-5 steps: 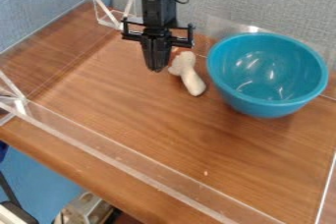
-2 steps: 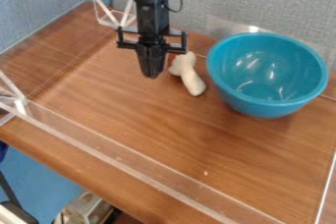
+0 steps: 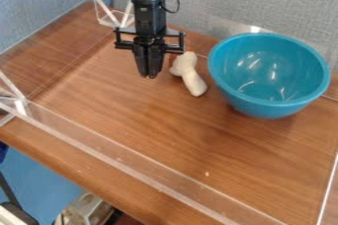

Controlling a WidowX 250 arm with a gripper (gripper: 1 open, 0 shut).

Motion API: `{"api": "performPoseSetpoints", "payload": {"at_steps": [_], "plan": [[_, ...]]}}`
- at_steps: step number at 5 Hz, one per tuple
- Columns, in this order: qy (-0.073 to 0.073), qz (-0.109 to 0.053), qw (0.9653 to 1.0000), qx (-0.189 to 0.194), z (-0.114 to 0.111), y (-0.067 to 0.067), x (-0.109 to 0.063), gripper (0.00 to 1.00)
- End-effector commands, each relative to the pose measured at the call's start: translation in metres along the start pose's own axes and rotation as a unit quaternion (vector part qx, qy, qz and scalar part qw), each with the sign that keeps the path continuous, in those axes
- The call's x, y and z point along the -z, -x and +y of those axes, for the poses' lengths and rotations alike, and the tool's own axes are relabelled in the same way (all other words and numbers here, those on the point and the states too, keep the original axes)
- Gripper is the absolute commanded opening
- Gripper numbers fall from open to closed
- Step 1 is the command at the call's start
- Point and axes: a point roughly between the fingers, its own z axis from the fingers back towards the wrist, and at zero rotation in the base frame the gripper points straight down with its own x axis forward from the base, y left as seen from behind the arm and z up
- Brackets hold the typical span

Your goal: Remove the mushroom from inside the blue bowl and put it on the table

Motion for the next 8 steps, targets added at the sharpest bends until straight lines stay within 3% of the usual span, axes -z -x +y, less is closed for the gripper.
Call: {"api": "performPoseSetpoints", "payload": {"at_steps": [1,4,5,7,8], "plan": [[0.002,-0.033,0.9994,-0.008,0.005,-0.006,-0.022,1.00],[0.048,-0.091,0.9939,-0.040,0.007,0.005,-0.091,1.00],[0.052,-0.096,0.9926,-0.053,0.010,-0.001,-0.094,1.00],[0.058,-0.089,0.9912,-0.079,0.025,-0.030,-0.071,1.00],[0.058,-0.084,0.9911,-0.086,0.025,-0.039,-0.058,0.00]]}}
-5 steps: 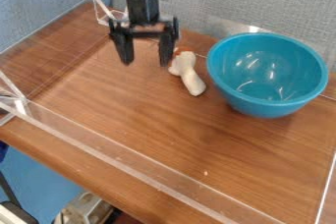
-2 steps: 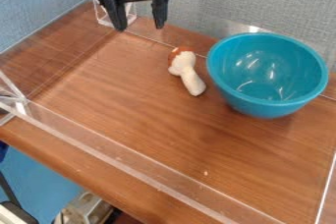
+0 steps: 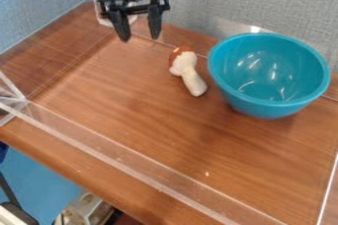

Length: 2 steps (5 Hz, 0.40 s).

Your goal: Remove the mushroom from inside the blue bowl and put it on the table

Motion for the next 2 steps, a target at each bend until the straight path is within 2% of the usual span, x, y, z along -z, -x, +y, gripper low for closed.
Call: {"api": "performPoseSetpoints", "payload": {"at_steps": [1,2], "plan": [[-0.001,-0.035,0.9994,-0.002,-0.005,-0.013,-0.011,0.00],[-0.005,-0.030,0.9995,-0.007,-0.007,-0.019,0.001,0.00]]}}
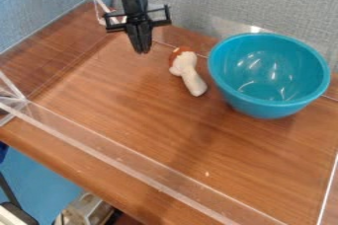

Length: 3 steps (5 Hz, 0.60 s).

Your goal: Remove the mushroom from inside the blue bowl and put it on the table

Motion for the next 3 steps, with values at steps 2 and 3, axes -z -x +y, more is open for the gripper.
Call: {"api": "performPoseSetpoints", "payload": {"at_steps": [2,3], "plan": [[-0.005,-0.027,0.9996,0.006,-0.012,-0.014,-0.005,0.00],[-0.008,-0.023,0.9997,0.005,-0.014,-0.015,0.001,0.00]]}}
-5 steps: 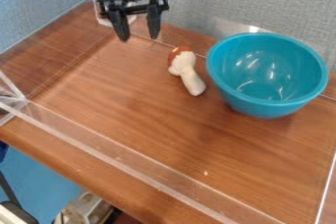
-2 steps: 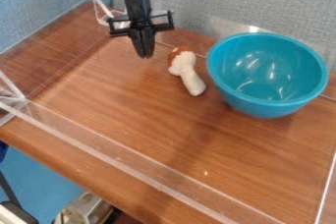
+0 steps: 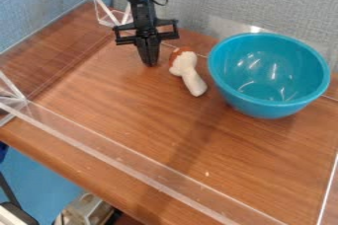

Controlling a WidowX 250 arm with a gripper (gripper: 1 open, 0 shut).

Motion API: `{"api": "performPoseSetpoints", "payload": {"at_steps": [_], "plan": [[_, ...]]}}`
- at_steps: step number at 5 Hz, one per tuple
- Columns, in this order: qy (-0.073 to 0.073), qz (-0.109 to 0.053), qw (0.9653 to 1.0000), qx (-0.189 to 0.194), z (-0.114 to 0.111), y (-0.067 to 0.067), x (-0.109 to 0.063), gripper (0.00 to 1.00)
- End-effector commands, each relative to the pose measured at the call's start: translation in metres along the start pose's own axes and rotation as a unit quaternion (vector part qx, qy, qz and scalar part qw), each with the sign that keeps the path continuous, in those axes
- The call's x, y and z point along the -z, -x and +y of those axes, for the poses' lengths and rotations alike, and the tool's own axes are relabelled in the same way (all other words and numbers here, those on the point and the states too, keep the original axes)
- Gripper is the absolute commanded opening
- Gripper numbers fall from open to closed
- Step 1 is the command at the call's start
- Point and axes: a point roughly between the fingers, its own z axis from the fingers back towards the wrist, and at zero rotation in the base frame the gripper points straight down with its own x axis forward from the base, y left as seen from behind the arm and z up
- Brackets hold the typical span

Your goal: Remove the mushroom from inside the blue bowl and put it on the table

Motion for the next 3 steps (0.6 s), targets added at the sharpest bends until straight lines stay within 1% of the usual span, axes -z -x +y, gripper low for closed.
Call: {"api": "performPoseSetpoints", "payload": {"at_steps": [1,3], "plan": [[0.000,-0.027,0.9996,0.010,-0.0103,-0.0047,-0.0150,0.00],[-0.004,-0.021,0.9998,0.005,-0.0122,-0.0061,-0.0058,0.00]]}}
